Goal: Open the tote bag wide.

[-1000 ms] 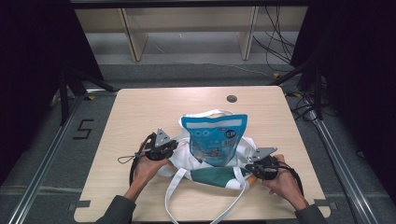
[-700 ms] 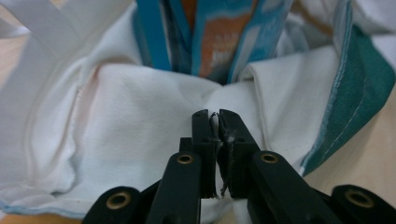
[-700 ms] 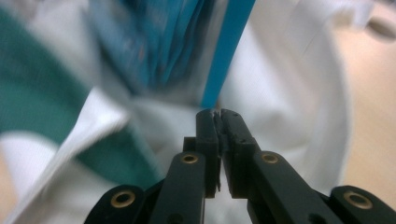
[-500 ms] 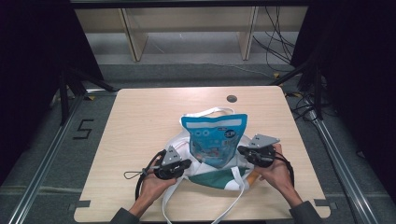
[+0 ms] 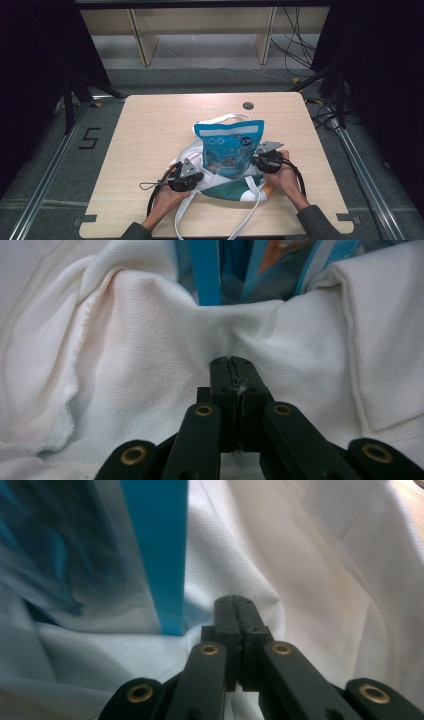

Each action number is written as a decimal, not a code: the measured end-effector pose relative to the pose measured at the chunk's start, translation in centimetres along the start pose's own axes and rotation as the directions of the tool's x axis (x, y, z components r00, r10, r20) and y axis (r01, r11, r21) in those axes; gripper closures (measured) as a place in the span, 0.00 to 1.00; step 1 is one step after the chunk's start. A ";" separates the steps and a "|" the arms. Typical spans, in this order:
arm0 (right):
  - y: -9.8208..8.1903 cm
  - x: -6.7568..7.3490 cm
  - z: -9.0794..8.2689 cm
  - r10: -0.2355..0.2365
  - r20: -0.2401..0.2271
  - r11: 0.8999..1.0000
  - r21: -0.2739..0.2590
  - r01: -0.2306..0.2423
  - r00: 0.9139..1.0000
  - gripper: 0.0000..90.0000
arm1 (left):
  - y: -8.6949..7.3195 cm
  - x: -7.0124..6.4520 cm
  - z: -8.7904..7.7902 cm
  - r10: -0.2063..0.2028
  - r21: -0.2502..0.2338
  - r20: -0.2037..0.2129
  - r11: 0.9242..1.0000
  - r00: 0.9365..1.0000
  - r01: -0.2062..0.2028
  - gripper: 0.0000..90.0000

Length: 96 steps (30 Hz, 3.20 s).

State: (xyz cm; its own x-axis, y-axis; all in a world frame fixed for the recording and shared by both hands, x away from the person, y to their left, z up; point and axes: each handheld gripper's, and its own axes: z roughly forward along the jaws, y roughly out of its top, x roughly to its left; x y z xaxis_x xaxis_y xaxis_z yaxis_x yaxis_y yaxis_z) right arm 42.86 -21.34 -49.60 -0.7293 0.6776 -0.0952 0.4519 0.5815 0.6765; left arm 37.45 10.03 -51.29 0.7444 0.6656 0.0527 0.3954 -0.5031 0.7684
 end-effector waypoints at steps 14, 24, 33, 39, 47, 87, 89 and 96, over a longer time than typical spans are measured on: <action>-2.6 3.3 -6.7 -0.048 -0.097 0.997 -0.070 0.041 0.994 0.98 | 1.8 -4.5 -1.0 0.090 -0.061 0.067 0.994 0.994 -0.086 0.90; -3.9 4.5 -4.8 -0.080 -0.132 0.996 0.035 0.085 0.988 1.00 | 1.5 -4.7 -1.3 0.128 -0.062 0.047 0.990 0.991 -0.125 0.93; -3.3 4.1 -6.2 -0.070 -0.120 0.997 -0.039 0.066 0.990 1.00 | 0.2 -0.9 -2.8 0.030 -0.049 -0.020 0.998 0.999 -0.030 0.95; -3.6 4.0 -5.9 -0.047 -0.114 0.999 0.002 0.047 0.992 1.00 | -0.7 -1.0 -1.3 0.030 0.000 -0.015 1.000 0.999 -0.030 0.96; -2.9 3.8 -2.6 -0.102 -0.018 0.990 0.094 0.104 0.995 1.00 | -0.2 -0.3 0.1 0.054 0.027 -0.063 0.998 0.997 -0.052 0.98; 1.5 -1.6 -1.1 0.101 -0.021 0.988 -0.116 -0.103 0.995 0.91 | 2.5 5.7 -0.1 -0.043 -0.044 -0.172 0.998 0.984 0.036 0.83; 1.5 -1.9 -1.8 0.085 -0.018 0.989 -0.123 -0.087 0.996 0.90 | 2.6 5.5 -1.1 -0.039 -0.057 -0.159 0.998 0.987 0.030 0.81; 1.0 -1.8 -3.2 0.091 0.006 0.982 -0.167 -0.089 0.996 0.76 | 2.4 4.5 -2.5 -0.108 -0.103 -0.068 0.990 0.992 0.101 0.66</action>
State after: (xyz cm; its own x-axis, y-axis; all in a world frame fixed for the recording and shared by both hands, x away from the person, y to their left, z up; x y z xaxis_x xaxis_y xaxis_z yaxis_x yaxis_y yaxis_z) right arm 42.99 -23.37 -46.39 -0.6820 0.7304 -0.0374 0.4230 0.4357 0.7945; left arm 40.36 13.20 -47.59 0.6592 0.7519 0.0123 0.4109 -0.3739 0.8315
